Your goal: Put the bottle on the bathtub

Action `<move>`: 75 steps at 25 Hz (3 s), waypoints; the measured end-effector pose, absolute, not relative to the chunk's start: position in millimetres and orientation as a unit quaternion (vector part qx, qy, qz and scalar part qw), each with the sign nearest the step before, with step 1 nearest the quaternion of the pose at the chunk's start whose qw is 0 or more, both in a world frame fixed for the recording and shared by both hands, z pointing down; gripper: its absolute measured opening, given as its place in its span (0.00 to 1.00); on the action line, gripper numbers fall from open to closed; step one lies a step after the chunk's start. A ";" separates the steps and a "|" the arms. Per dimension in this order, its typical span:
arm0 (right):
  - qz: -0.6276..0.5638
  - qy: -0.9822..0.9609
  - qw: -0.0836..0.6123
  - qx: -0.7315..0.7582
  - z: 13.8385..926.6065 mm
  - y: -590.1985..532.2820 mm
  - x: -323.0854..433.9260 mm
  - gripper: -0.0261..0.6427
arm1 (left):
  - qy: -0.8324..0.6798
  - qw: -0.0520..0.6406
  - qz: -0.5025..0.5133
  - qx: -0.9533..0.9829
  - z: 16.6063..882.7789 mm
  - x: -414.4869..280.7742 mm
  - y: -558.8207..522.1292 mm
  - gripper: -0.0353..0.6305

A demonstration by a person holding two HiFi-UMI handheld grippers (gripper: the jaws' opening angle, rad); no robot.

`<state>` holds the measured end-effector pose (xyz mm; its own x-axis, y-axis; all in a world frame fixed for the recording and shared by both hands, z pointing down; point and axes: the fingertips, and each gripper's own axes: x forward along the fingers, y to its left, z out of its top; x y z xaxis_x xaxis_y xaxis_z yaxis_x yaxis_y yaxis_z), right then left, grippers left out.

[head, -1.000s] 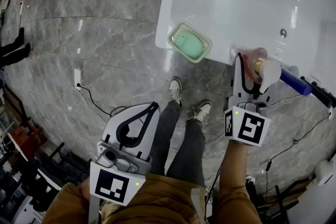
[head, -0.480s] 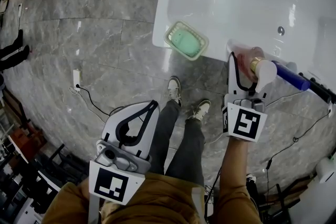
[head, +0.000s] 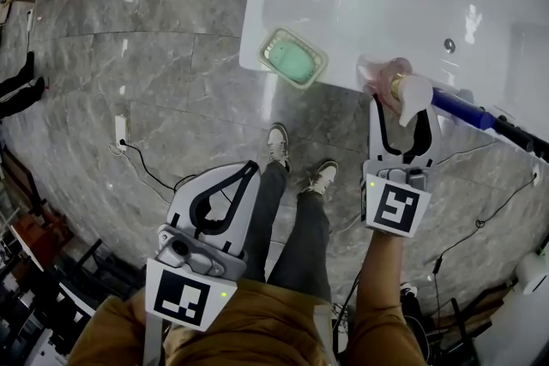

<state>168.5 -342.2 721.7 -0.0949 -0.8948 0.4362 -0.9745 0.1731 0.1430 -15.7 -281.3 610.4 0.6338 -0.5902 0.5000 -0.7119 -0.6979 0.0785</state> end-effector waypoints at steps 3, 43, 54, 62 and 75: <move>0.088 -0.732 0.216 0.640 709.3 -328.8 174.5 0.46 | -0.363 0.128 0.218 0.897 600.5 -11.4 -274.7 0.06; 0.072 -0.711 0.155 0.682 392.4 -188.7 226.0 0.04 | -0.398 0.005 0.104 0.912 357.3 4.8 -203.9 0.06; 0.011 -0.721 0.106 0.685 289.1 -161.6 215.9 0.04 | -0.404 -0.014 0.054 0.913 310.7 7.5 -200.7 0.06; -0.020 -0.728 0.079 0.681 246.1 -141.8 211.5 0.05 | -0.406 -0.033 0.044 0.912 290.7 5.4 -196.2 0.06; -0.072 -0.744 0.056 0.662 210.5 -131.9 206.0 0.04 | -0.427 -0.065 0.025 0.901 258.9 2.2 -205.0 0.06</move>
<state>206.0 -131.9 210.5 -0.1164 -0.9931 -0.0124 -0.9769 0.1122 0.1818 2.2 -205.0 258.9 0.6336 -0.7736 -0.0106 -0.7670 -0.6264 -0.1390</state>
